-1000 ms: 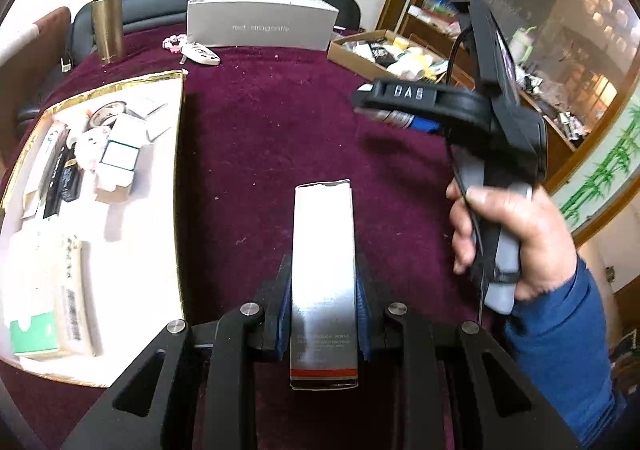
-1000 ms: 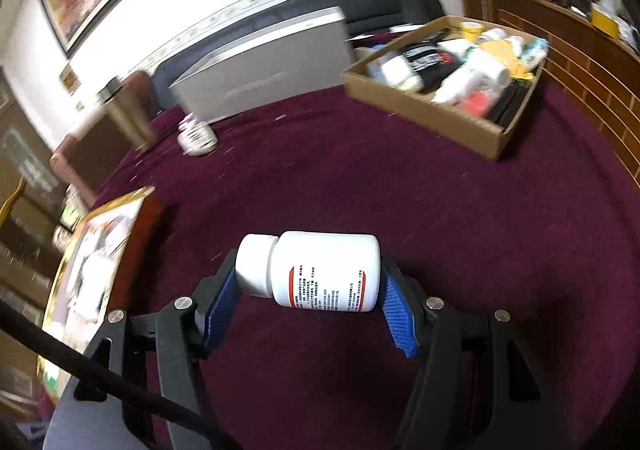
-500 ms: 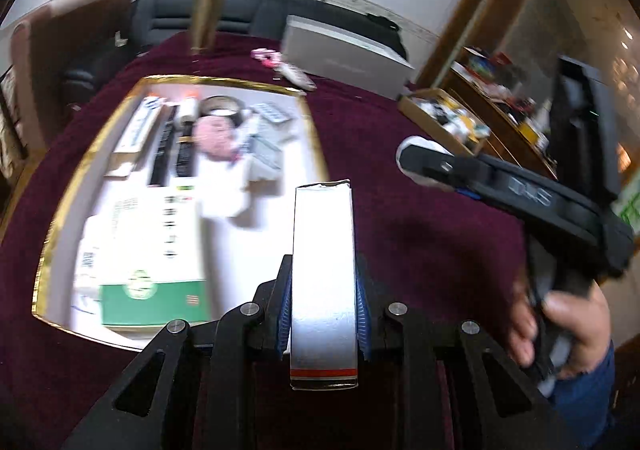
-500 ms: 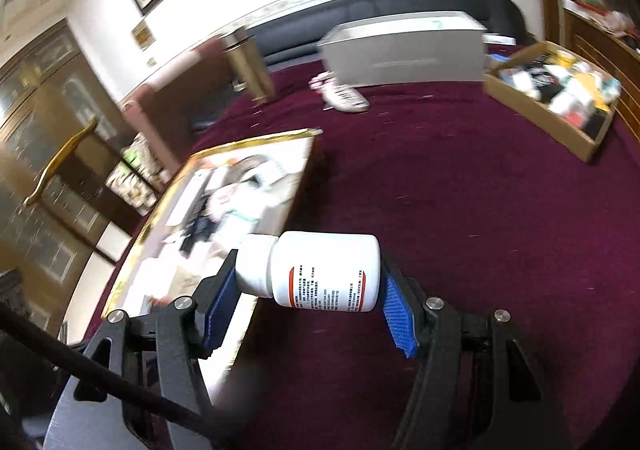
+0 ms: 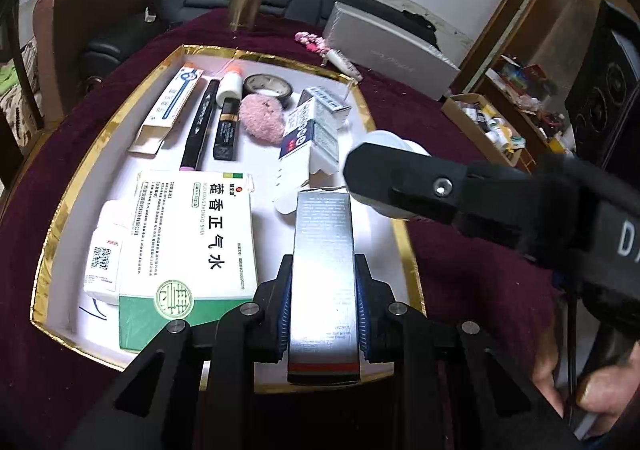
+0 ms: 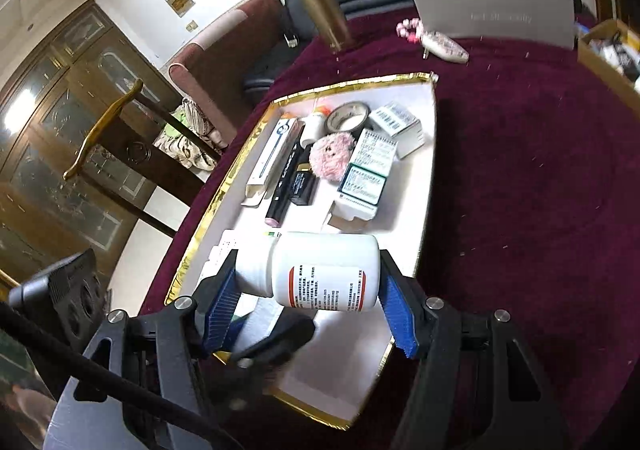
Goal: Organize objects
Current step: 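Carry the red-label bottle and silver box over the tray with both grippers, then lower the bottle and silver box into the tray and open both grippers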
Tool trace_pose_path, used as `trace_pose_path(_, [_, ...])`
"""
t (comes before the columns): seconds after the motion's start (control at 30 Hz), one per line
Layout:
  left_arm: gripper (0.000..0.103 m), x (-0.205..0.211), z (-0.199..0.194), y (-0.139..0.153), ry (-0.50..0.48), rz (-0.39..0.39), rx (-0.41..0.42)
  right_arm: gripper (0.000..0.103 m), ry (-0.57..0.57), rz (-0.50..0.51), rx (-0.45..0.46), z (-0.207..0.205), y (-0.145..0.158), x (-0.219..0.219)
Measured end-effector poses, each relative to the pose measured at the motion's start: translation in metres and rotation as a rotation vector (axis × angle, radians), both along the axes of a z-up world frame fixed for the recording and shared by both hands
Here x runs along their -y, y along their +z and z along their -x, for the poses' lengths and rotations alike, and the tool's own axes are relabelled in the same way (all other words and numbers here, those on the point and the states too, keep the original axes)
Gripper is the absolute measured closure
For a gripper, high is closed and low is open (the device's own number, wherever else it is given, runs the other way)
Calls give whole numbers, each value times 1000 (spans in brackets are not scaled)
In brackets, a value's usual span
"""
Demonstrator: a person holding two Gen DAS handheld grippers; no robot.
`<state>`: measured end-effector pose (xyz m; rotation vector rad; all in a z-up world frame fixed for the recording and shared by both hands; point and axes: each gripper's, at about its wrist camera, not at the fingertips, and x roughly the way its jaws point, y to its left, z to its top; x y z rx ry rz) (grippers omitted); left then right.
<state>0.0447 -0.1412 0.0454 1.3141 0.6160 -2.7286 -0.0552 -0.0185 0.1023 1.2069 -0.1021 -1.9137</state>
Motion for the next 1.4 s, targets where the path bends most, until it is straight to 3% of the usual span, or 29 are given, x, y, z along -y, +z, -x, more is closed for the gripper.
trace_pose_path(0.2, [81, -3, 4, -3, 22, 39, -7, 39, -15, -25, 52, 11, -15, 10])
trace_pose_path(0.47, [80, -12, 12, -3, 27, 125, -2, 39, -32, -93, 33, 26, -22, 21])
trace_pose_path(0.93, [80, -16, 15, -6, 15, 151, 24, 39, 4, -209, -30, 29, -31, 43])
trace_pose_path(1.23, [80, -14, 23, -4, 18, 112, 41, 38, 77, -273, -11, 42, -31, 53])
trace_pose_path(1.4, [80, -15, 20, -5, 28, 126, 35, 38, 99, -320, -44, 39, -33, 59])
